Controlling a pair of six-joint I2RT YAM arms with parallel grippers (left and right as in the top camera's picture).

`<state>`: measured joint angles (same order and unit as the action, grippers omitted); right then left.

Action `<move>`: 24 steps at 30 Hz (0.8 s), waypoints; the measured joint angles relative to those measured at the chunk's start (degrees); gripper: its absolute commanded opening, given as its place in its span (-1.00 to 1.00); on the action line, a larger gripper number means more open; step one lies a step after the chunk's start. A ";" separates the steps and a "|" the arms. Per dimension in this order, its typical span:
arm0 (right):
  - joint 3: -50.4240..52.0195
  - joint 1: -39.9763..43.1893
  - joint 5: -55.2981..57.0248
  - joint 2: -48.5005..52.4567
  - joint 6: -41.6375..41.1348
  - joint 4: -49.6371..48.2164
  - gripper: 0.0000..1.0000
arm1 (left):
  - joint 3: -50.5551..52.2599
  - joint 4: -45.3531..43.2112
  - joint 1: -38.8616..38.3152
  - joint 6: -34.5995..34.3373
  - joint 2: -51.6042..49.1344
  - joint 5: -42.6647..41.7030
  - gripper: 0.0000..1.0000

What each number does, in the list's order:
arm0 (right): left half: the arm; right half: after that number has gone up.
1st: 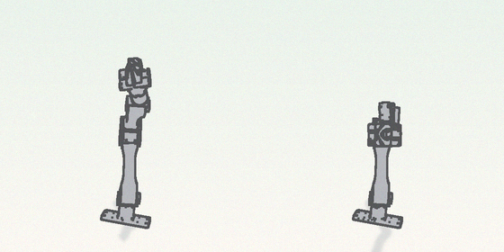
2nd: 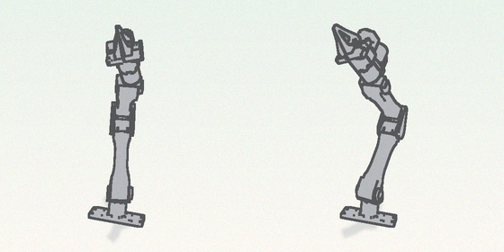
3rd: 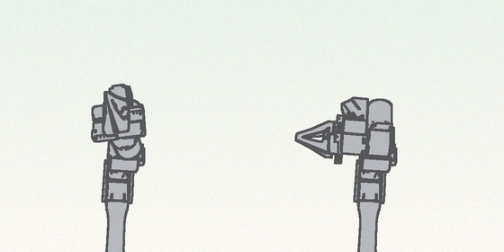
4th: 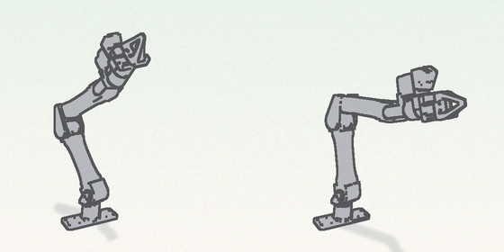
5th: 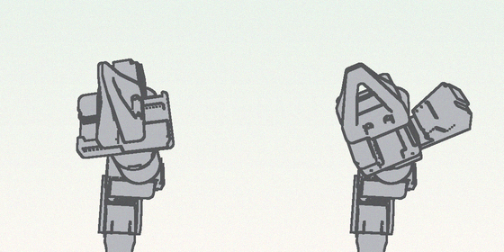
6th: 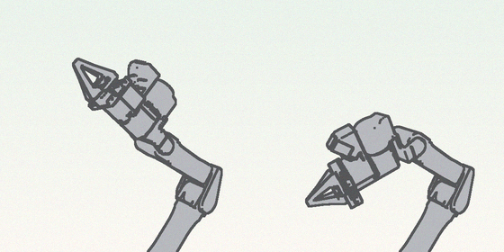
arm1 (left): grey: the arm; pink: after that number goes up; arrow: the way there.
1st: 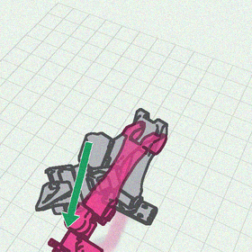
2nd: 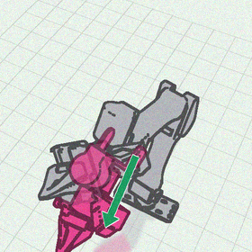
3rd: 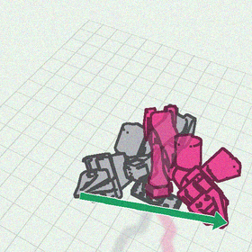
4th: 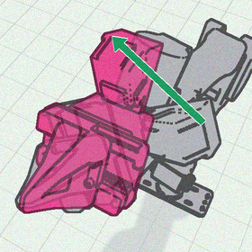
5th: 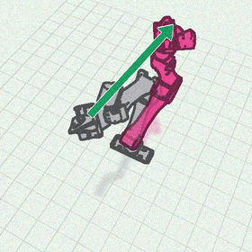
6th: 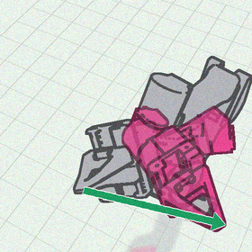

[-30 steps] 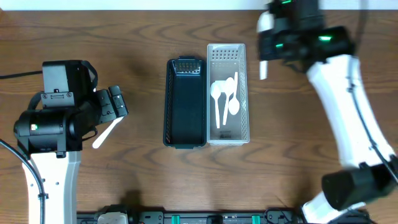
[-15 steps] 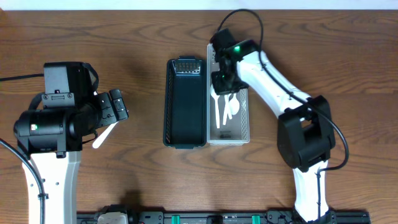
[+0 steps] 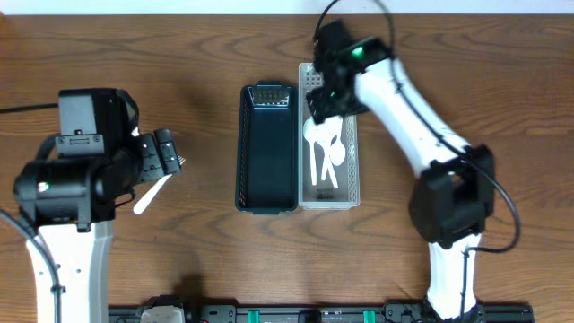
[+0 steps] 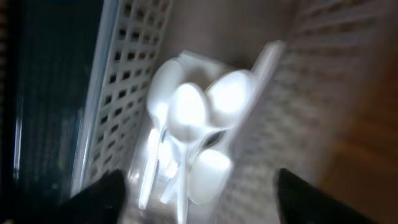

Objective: Pack container
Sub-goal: 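Place the third spoon into the white basket and open the gripper, then move the left gripper to the left white spoon and grasp it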

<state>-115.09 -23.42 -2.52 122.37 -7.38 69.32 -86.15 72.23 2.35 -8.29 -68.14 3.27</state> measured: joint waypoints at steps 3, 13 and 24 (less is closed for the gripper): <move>-4.04 4.15 0.02 -4.50 3.52 2.71 0.86 | -6.56 0.61 1.70 0.68 0.00 2.71 0.96; -6.36 15.15 0.87 -14.01 7.04 8.20 0.98 | -14.71 -1.53 22.14 4.63 -8.72 5.20 0.96; -6.29 21.38 0.87 -13.84 7.50 10.99 0.99 | -14.21 -12.72 32.94 12.46 -31.69 1.31 0.96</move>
<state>-121.38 -2.04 -1.65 108.53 0.12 80.31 -100.36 59.51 35.29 4.16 -99.83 4.58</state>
